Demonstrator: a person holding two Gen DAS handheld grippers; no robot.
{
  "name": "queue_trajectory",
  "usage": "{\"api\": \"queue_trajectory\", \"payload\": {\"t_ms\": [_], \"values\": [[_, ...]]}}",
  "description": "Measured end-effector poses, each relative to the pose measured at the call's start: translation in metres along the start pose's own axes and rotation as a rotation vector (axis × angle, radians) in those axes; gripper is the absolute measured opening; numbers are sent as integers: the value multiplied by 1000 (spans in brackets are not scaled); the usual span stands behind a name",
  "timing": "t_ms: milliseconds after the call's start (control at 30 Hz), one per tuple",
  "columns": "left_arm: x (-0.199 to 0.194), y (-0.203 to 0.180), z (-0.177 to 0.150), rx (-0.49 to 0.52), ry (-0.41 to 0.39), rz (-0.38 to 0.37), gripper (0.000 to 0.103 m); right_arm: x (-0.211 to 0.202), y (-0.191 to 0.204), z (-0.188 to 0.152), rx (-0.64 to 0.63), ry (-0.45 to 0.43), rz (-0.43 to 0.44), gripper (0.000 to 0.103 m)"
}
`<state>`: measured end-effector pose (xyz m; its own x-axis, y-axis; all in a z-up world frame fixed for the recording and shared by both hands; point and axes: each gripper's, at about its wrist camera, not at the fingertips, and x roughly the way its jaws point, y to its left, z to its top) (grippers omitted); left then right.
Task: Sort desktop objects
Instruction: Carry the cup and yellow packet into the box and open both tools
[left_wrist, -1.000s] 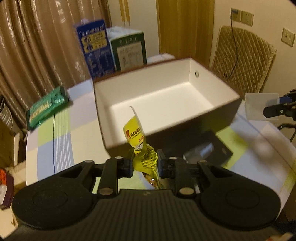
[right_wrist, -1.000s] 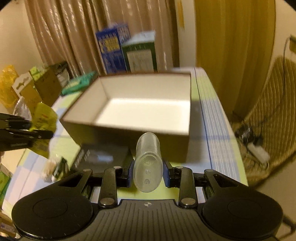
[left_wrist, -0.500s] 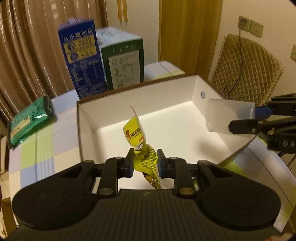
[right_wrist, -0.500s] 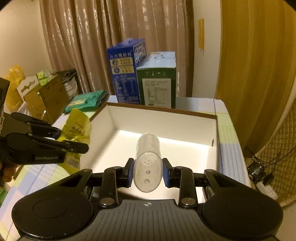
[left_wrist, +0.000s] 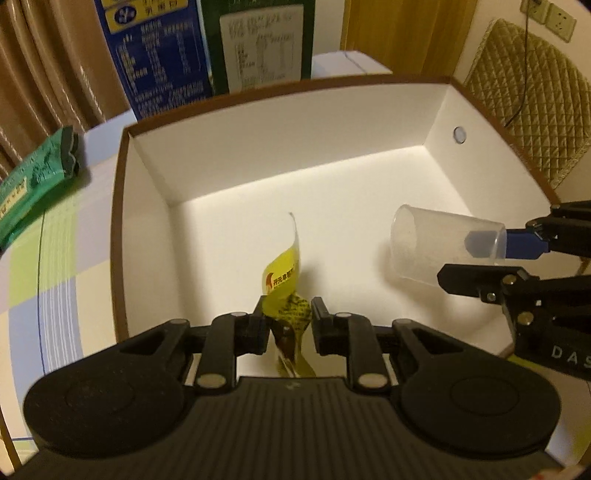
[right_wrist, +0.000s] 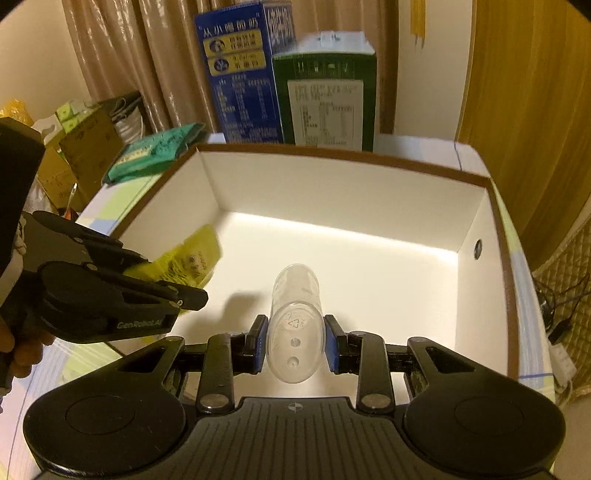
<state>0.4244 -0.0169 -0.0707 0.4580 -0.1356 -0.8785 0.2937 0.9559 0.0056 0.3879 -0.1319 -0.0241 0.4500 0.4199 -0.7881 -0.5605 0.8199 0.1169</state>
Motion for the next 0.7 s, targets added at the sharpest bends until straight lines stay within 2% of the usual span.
{"api": "queue_trajectory", "payload": {"t_ms": [700], "values": [[-3,-1,9,10,-33,14,22,20,2,6,-2,34,0,28]]}}
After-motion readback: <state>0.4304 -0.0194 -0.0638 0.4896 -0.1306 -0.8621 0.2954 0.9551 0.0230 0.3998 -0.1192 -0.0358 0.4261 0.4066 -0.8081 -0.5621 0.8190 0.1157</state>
